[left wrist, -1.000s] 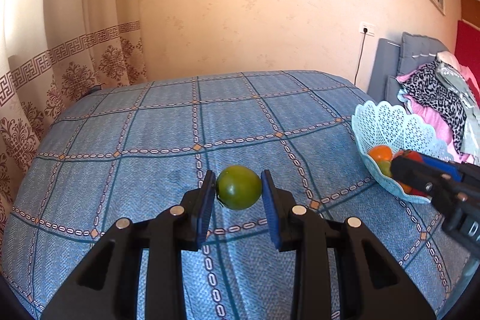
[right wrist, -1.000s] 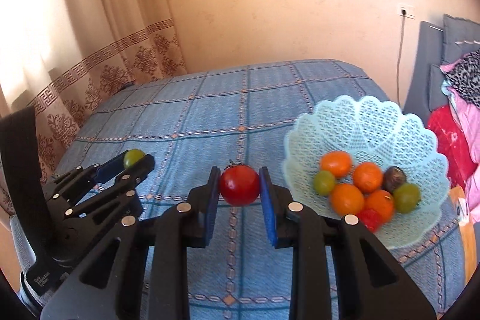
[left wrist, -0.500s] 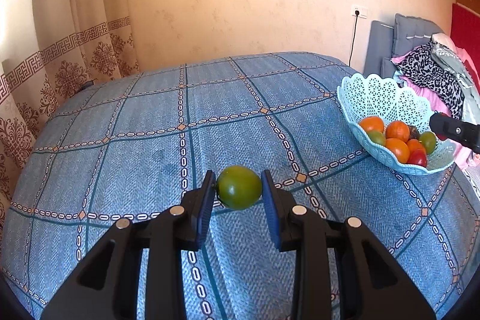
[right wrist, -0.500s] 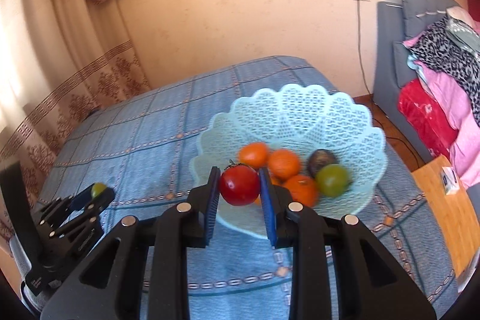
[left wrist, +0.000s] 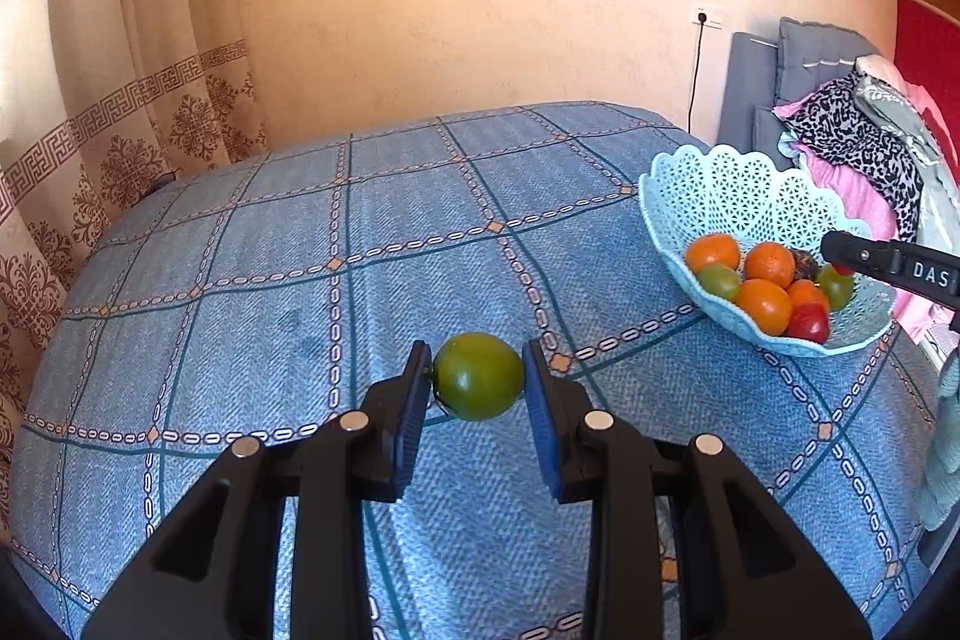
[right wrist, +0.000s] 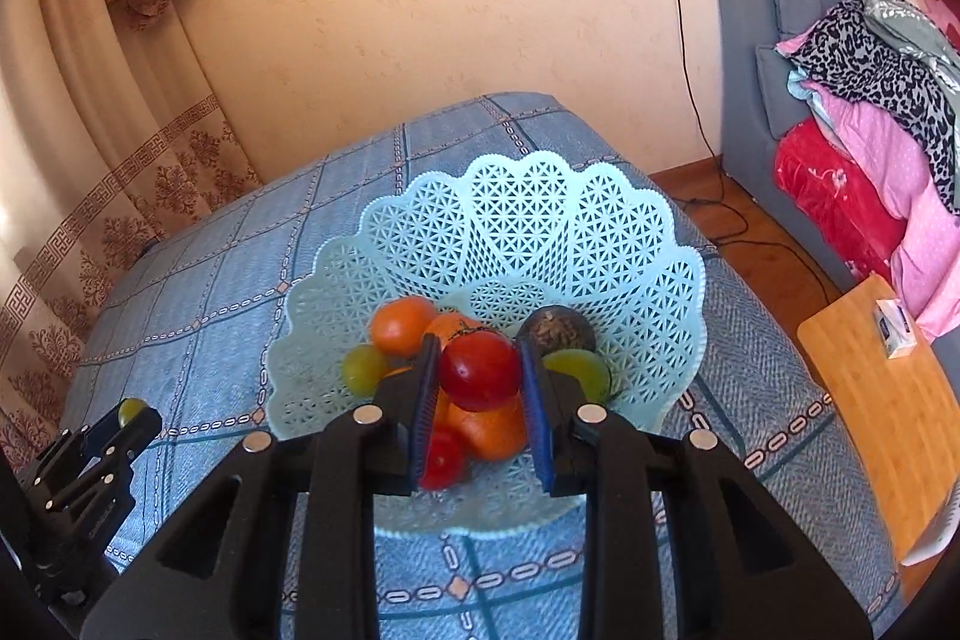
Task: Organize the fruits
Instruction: 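Carry both tomatoes to the basket while the right gripper releases the red tomato, then lower the green tomato into the basket and open the left gripper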
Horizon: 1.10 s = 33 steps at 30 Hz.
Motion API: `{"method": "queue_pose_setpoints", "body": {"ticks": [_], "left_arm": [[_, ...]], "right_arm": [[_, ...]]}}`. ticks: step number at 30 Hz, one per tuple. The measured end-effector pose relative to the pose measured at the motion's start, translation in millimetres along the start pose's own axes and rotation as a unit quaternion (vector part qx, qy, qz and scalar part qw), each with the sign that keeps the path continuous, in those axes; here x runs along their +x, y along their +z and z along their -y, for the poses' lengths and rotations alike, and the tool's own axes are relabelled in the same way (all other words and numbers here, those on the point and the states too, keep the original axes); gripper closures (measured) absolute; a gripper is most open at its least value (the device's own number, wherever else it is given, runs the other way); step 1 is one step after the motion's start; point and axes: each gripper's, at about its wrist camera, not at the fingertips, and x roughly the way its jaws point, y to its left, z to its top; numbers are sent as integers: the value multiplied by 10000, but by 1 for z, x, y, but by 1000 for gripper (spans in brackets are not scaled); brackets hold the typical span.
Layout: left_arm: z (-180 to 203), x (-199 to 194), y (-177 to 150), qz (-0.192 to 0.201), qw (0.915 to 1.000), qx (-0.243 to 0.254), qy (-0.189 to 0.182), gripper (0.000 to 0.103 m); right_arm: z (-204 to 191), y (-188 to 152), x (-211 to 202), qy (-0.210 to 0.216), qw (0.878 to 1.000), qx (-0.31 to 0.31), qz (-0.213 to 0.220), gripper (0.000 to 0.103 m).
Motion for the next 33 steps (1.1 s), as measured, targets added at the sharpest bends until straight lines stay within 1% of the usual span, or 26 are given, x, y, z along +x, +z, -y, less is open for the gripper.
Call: {"method": "queue_pose_setpoints", "body": {"ticks": [1, 3, 8, 13, 19, 25, 30, 33], "left_arm": [[2, 0, 1, 7, 10000, 16, -8, 71], [7, -1, 5, 25, 10000, 51, -34, 71], [22, -3, 15, 92, 9998, 172, -105, 71], [39, -3, 25, 132, 9992, 291, -244, 71], [65, -1, 41, 91, 9972, 360, -646, 71], [100, 4, 54, 140, 9930, 568, -1023, 71], [122, 16, 60, 76, 9901, 722, -1204, 71], [133, 27, 60, -74, 9890, 718, -1287, 71]], "right_arm": [[2, 1, 1, 21, 10000, 40, -3, 74], [7, 1, -1, 29, 9999, 126, 60, 51], [21, 1, -17, 42, 9990, 287, 327, 51], [32, -3, -32, 14, 9982, 348, 482, 51], [40, -10, -50, -42, 9976, 283, 638, 51], [43, -16, -58, -134, 9973, 125, 712, 51], [47, -20, -60, -212, 9972, -4, 713, 51], [53, -21, -60, -218, 9972, 38, 713, 51]]}}
